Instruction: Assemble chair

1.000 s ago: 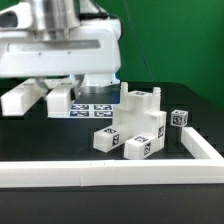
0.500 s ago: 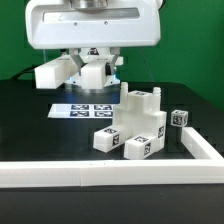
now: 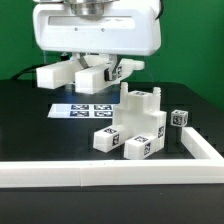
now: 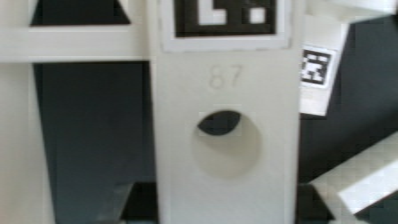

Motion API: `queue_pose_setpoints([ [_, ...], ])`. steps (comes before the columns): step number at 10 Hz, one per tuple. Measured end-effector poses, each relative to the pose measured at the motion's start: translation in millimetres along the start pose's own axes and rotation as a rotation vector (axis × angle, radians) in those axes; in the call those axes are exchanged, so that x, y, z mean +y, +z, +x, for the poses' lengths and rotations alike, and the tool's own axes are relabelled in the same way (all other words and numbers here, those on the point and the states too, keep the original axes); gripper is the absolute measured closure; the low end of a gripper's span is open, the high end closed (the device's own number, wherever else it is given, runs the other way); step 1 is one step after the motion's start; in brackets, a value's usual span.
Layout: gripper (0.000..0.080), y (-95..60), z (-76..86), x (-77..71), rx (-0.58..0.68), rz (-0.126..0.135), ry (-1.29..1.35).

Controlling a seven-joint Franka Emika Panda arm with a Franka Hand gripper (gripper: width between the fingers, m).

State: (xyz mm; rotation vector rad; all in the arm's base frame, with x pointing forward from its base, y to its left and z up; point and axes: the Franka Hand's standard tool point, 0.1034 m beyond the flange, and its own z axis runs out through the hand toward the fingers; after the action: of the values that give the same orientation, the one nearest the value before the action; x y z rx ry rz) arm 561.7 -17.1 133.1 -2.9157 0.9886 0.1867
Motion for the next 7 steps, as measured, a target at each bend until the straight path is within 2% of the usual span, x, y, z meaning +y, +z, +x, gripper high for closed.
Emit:
queue_pose_setpoints([
  [4,0.0509,2.3,-2.3,-3.9,-0.007,0.004,0.206],
  [6,0.0509,-9.6,-22.7,-22.0,-0.002,0.018,0.208],
  [7,0.0509,-9.4,-26.9,-25.7,-0.002,0.018,0.195],
])
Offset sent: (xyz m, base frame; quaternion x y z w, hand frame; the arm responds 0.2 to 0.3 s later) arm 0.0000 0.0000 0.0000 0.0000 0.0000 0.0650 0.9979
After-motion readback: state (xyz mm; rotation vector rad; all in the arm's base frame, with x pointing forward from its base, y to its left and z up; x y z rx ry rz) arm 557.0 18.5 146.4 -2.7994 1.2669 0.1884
